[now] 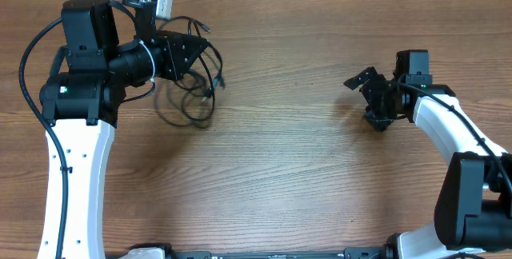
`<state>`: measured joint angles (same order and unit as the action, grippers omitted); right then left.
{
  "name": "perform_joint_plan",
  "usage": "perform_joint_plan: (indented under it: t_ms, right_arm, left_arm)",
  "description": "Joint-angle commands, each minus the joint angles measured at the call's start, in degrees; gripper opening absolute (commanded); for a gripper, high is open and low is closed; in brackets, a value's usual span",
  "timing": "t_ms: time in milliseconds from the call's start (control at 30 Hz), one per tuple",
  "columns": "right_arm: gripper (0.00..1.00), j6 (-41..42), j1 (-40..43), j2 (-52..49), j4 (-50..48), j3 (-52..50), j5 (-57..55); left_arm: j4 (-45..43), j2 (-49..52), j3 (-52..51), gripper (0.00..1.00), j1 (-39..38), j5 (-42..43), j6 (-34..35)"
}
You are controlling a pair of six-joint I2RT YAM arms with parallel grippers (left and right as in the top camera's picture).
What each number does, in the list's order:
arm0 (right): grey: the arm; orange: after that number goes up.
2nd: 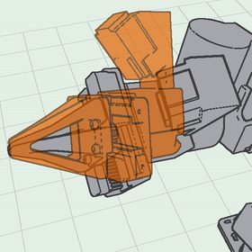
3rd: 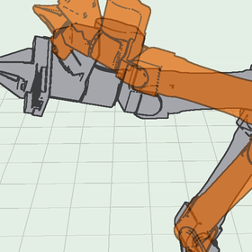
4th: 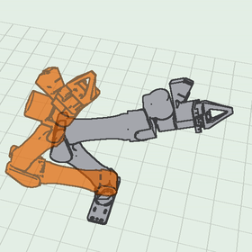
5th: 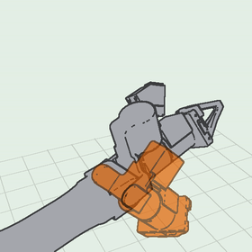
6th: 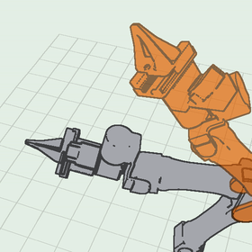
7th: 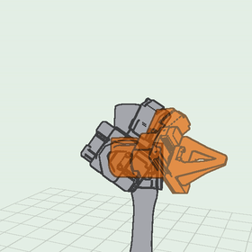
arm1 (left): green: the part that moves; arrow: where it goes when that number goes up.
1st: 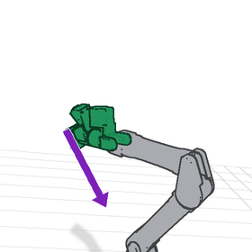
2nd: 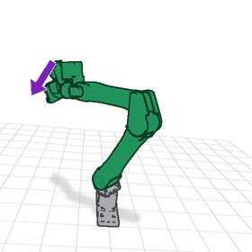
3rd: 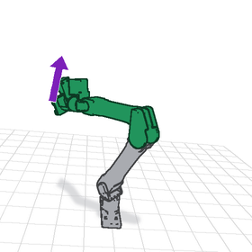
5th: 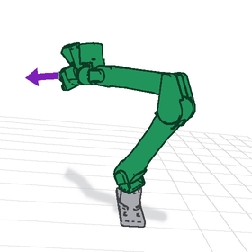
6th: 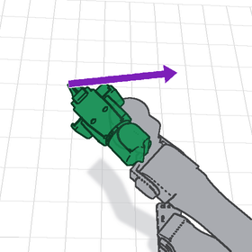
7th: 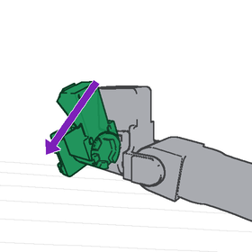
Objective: Untangle cables
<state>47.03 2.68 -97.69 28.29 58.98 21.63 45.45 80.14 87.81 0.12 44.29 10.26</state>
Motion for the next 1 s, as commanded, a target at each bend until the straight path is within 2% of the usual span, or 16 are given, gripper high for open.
perform_joint_plan:
  t_ms: [0,200,467,767,967]
  right_arm:
    - [1.0,-3.8,0.1,-0.3,-4.6,0.5,7.6]
    - [1.0,-3.6,0.1,2.2,-12.4,2.6,12.2]
    - [1.0,-3.5,-1.8,6.6,-17.6,3.0,18.3]
    - [1.0,-1.4,-10.7,7.6,-17.5,3.0,18.4]
    - [1.0,-1.3,-17.6,7.7,-17.2,3.0,17.8]
  left_arm:
    - [0.2,-1.2,2.0,0.04,0.3,0.0,-2.0]
    - [2.4,-1.2,2.0,0.04,0.3,-3.5,-2.6]
    - [3.2,-1.1,2.0,0.04,0.3,-4.3,-2.6]
    - [5.2,-1.1,2.0,0.04,0.2,-4.3,-2.6]
    - [9.6,-1.1,1.9,0.04,0.2,-4.5,-2.6]
